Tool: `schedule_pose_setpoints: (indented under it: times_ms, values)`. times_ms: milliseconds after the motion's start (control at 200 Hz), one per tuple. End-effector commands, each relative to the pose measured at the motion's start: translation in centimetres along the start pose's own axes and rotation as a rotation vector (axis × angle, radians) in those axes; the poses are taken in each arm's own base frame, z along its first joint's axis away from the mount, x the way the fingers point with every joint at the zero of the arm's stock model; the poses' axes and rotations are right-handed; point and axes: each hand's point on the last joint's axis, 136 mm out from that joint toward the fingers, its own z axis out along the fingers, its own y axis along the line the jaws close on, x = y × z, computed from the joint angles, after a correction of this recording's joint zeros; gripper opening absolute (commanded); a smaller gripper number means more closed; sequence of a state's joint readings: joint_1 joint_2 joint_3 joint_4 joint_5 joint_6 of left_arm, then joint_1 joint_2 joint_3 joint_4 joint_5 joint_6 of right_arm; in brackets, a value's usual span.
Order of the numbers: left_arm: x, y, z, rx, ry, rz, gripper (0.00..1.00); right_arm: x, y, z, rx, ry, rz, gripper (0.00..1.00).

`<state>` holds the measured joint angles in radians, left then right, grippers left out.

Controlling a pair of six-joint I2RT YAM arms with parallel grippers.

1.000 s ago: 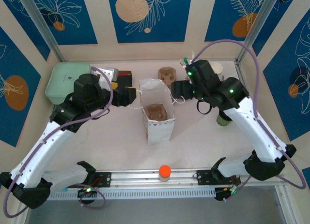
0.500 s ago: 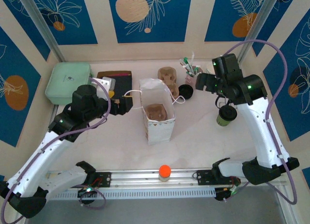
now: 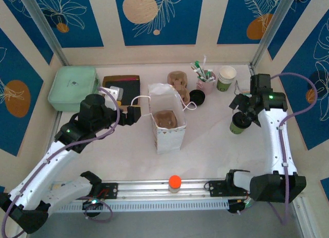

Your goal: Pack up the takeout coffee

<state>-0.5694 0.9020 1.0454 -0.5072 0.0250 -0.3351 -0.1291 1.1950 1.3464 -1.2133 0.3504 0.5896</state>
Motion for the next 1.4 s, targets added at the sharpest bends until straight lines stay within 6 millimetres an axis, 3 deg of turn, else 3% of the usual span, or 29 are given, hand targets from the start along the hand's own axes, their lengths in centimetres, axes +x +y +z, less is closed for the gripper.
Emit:
schedule_pose_setpoints:
  times_ms: [0, 460, 655, 1101, 1396]
  values:
    - [-0.4, 0.2, -0.2, -0.001, -0.036, -0.010, 1.00, 0.3, 0.3, 0.5, -0.078, 0.074, 0.201, 0.99]
    - [0.4, 0.4, -0.2, 0.005, -0.041, -0.029, 1.00, -0.1, -1.0, 2.3, 0.074, 0.196, 0.468, 0.99]
    - [0.8, 0.5, 0.0, 0.005, -0.036, -0.034, 1.00, 0.1, -1.4, 4.2, 0.087, 0.247, 0.526, 0.99]
    - [1.0, 0.7, -0.2, 0.003, -0.040, -0.035, 1.00, 0.3, -1.2, 8.1, 0.102, 0.314, 0.492, 0.99]
    - [1.2, 0.6, 0.0, 0.004, -0.033, -0.040, 1.00, 0.3, -1.4, 9.6, 0.140, 0.332, 0.478, 0.99]
